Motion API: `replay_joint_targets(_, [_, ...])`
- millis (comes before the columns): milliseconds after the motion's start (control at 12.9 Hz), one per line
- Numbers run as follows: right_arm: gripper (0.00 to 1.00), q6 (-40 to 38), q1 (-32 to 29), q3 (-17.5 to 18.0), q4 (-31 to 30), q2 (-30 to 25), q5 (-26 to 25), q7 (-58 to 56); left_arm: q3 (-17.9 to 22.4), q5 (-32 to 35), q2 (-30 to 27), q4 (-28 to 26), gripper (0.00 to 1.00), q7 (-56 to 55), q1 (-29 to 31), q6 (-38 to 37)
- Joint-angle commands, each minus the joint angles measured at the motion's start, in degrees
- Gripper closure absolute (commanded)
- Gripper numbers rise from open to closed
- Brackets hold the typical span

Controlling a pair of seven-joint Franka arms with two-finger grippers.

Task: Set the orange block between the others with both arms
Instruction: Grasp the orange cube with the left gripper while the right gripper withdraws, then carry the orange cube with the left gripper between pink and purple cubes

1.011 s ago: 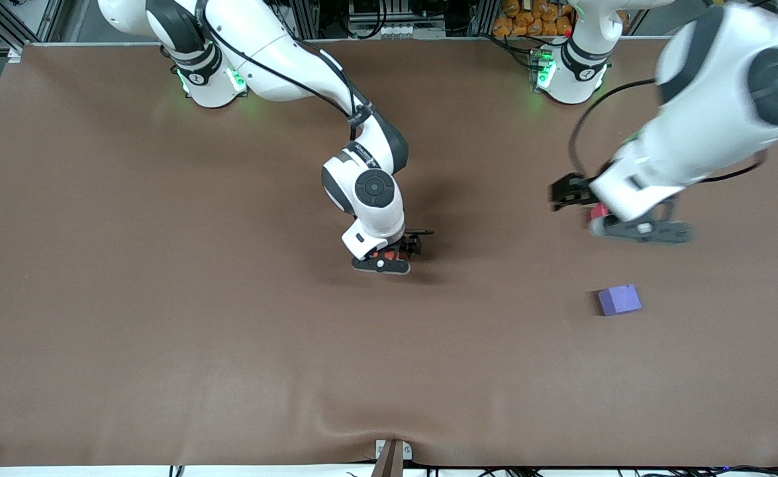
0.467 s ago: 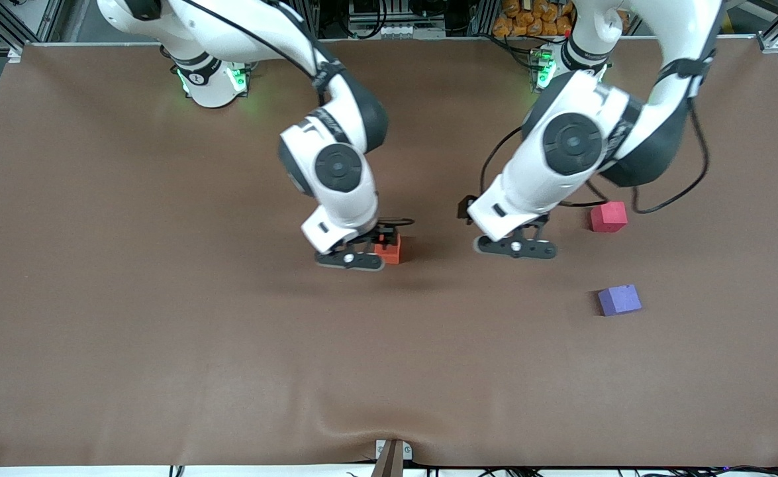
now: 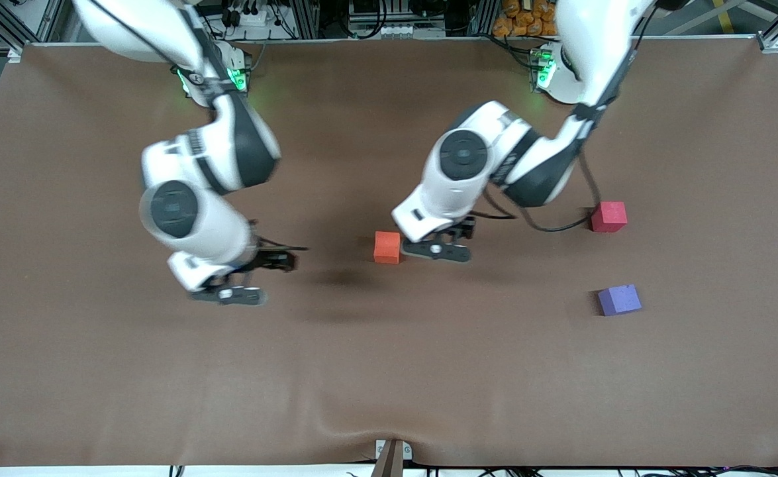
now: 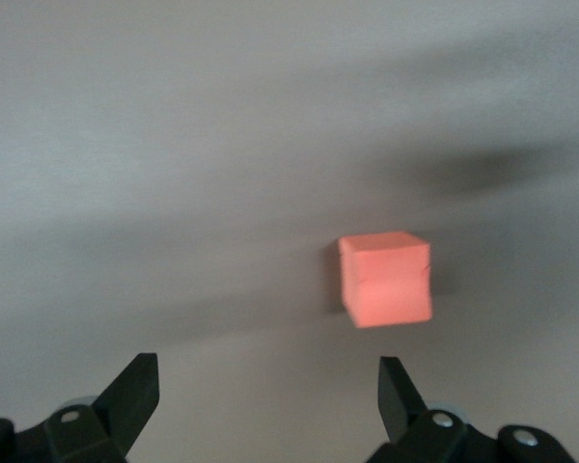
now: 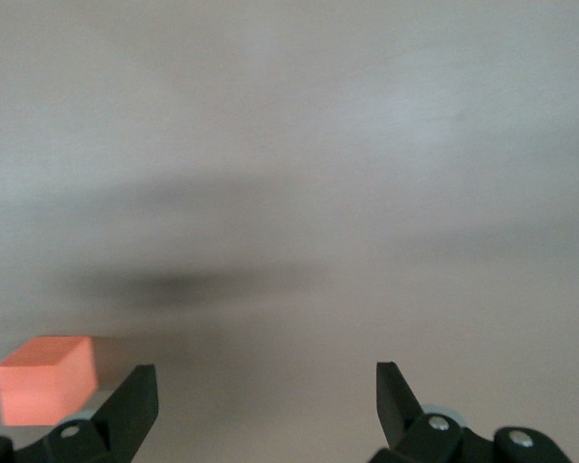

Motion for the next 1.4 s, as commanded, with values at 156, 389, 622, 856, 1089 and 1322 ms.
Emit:
replay_joint_targets(156, [0.00,0.7,-8.2,1.2,-12.3,-12.6,-1.8,-5.0,8.1,2.2,10.2,8.2,0.00,-7.0,-11.5,4.0])
replay_joint_targets(389, [0.00,0.5,-13.9,1.2,-16.8,-17.5,-2.0,-11.4,8.5,2.3,13.0,7.9,0.00,-11.2,-13.0,4.9])
replay_joint_targets(622, [0.00,0.5,-17.8,1.2,-22.0,-23.4,-2.1,-14.2,8.5,2.2,14.6,7.9,0.00,-13.6,-13.6,8.6])
replay_joint_targets(856, [0.00,-2.2,-20.5,1.1,-21.9,-26.5,-6.4,-16.8,8.5,2.2,16.2,7.9,0.00,-17.1,-13.9,11.7])
replay_joint_targets(1089, [0.00,-3.5,-24.5,1.1,-19.9,-27.6,-6.5,-25.0,8.7,2.2,17.6,8.0,0.30,-20.2,-14.7,11.9])
replay_joint_targets(1322, [0.00,-7.2,-28.2,1.1,-14.7,-26.9,-6.5,-29.4,8.7,2.3,17.4,7.2,0.97,-21.9,-15.0,11.8])
